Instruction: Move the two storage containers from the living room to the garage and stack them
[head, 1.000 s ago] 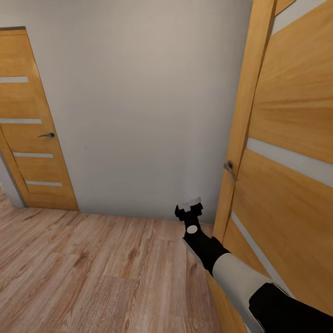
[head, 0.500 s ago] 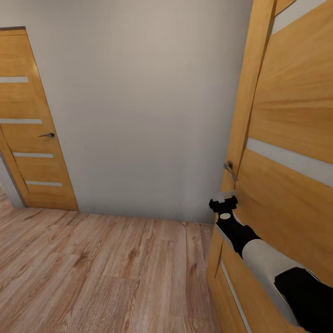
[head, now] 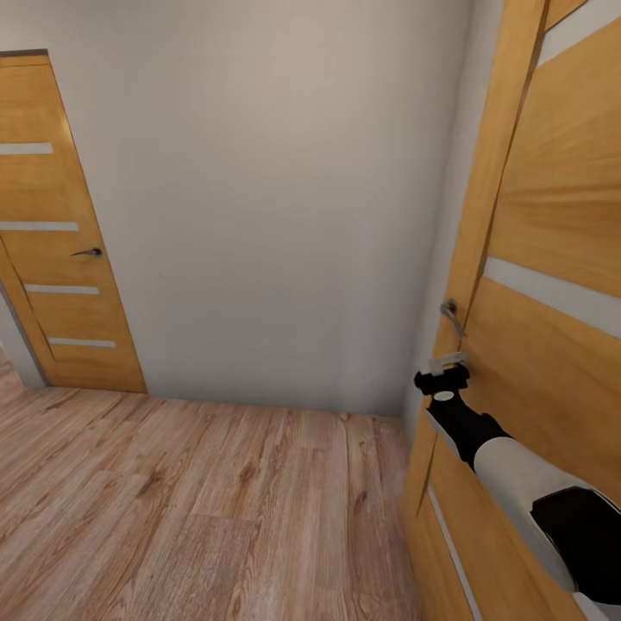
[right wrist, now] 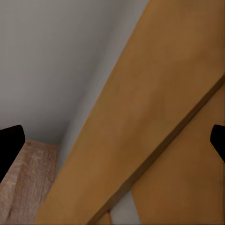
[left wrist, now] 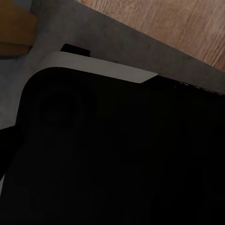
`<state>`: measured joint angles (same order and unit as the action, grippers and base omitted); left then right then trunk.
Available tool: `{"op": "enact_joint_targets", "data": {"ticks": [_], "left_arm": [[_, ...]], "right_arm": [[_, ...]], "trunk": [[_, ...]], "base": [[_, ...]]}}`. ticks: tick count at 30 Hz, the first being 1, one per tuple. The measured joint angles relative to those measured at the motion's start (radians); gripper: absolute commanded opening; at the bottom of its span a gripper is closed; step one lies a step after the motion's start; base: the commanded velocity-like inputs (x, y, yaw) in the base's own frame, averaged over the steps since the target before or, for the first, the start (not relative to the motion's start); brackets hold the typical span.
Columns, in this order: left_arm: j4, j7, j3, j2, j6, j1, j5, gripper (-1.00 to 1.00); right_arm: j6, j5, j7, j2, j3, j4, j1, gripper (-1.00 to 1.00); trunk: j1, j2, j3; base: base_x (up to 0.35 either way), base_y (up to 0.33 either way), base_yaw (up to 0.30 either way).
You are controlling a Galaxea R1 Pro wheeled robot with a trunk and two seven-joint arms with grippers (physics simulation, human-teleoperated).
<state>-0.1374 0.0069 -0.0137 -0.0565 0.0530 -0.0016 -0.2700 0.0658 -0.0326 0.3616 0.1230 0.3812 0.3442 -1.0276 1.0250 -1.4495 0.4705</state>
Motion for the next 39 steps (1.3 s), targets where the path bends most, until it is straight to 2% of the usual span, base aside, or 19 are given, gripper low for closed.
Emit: {"op": "enact_joint_targets", "data": {"ticks": [4,12,39], "left_arm": [[0.000,0.000,0.000,0.000,0.000,0.000,0.000,1.00],[0.000,0.000,0.001,0.000,0.000,0.000,0.000,1.00],[0.000,0.000,0.000,0.000,0.000,0.000,0.000,1.00]], "right_arm": [[0.012,0.003,0.001,0.014,0.000,0.000,-0.003,1.00],[0.040,0.000,-0.002,0.065,0.002,0.000,-0.007,1.00],[0.057,0.004,-0.020,0.068,0.008,0.005,-0.007,1.00]], "trunk": [[0.000,0.000,0.000],[0.000,0.000,0.000],[0.000,0.000,0.000]], "base": [[0.000,0.000,0.000],[0.000,0.000,0.000],[0.000,0.000,0.000]]}}
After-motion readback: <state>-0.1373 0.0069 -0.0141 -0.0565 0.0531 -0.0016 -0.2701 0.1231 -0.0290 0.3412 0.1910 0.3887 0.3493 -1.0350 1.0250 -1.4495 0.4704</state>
